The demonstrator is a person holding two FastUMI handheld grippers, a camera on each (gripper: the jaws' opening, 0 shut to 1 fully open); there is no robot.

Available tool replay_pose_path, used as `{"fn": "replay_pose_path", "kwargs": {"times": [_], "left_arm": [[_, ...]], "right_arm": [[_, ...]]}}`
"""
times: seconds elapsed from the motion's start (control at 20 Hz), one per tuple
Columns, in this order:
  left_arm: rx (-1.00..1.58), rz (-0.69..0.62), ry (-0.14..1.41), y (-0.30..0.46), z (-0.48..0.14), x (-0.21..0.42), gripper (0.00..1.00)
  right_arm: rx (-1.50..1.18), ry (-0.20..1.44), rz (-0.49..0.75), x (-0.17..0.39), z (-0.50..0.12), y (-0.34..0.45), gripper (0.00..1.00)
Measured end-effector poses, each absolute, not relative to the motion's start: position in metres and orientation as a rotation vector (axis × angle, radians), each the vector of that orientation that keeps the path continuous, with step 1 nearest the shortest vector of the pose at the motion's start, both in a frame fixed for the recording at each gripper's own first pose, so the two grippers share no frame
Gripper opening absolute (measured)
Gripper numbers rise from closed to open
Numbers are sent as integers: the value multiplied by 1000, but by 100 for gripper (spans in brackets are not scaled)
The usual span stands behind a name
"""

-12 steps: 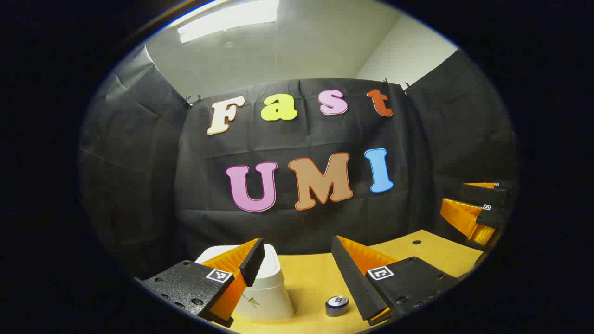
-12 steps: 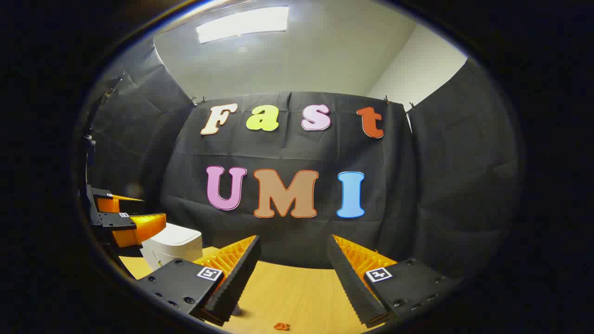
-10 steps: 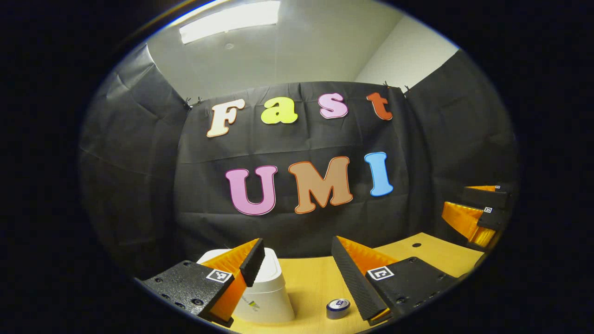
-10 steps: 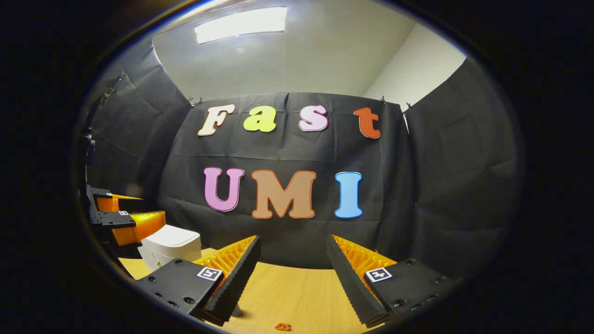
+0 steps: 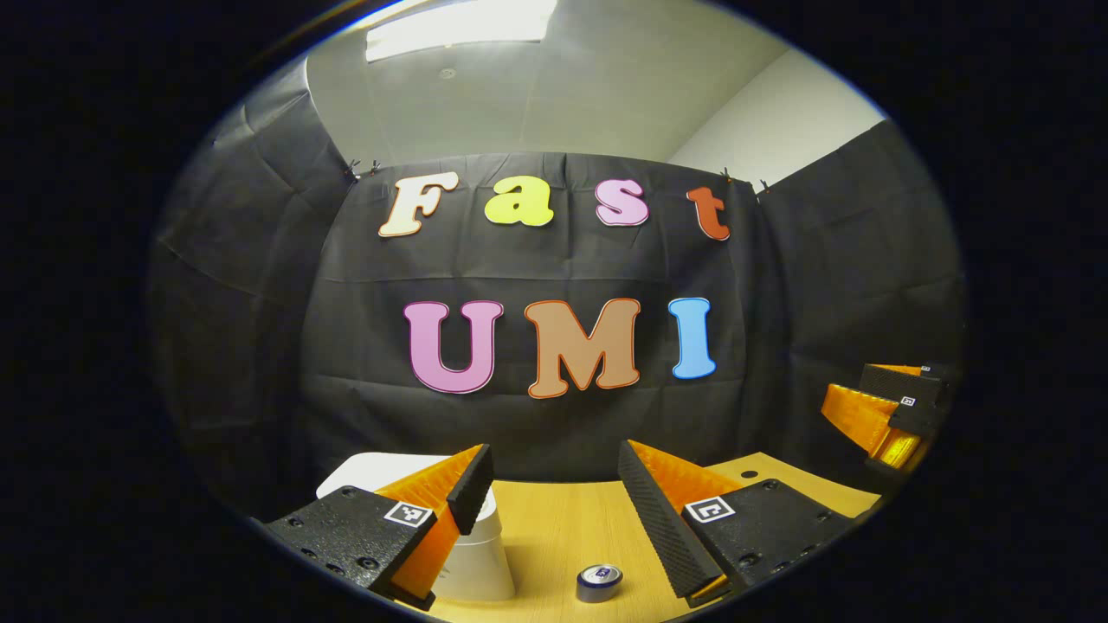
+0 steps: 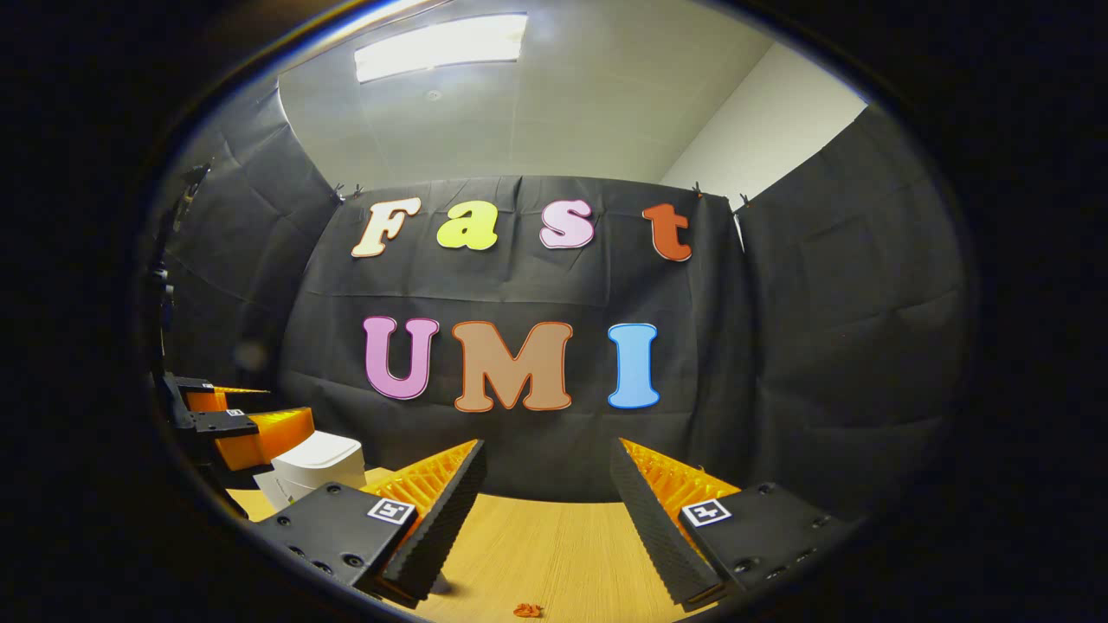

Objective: Press the lid of the desktop garbage bin to open it, pick up the crumpled paper on the desktop and throw it into the bin, then pick up the pop can on the desktop and drop it into the bin, and finally close the garbage bin lid.

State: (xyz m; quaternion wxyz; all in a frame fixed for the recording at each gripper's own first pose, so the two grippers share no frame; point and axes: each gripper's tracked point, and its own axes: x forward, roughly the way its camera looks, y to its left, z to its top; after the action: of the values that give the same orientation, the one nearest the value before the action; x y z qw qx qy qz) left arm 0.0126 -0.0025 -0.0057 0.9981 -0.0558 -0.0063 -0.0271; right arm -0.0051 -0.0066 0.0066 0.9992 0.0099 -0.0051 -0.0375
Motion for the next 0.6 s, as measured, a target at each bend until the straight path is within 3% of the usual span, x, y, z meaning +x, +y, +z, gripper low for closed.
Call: {"fn": "replay_pose_path", "kwargs": {"times": [0.25,0.35,0.4,0.55,0.6], "left_arm": [[-122,-46,-1,2,-10,12,94],[-122,-43,5,4,-12,10,90],[-122,-42,7,5,-12,10,90],[-119,-38,6,6,-11,7,90],[-118,-37,5,7,-10,7,90]], "right_arm": [[31,1,-84,-5,3,-7,96],[31,4,-84,-7,1,-6,100],[32,5,-83,-7,2,-5,96],[35,10,-81,-10,0,-3,96],[34,13,-80,-11,-1,-3,100]]}}
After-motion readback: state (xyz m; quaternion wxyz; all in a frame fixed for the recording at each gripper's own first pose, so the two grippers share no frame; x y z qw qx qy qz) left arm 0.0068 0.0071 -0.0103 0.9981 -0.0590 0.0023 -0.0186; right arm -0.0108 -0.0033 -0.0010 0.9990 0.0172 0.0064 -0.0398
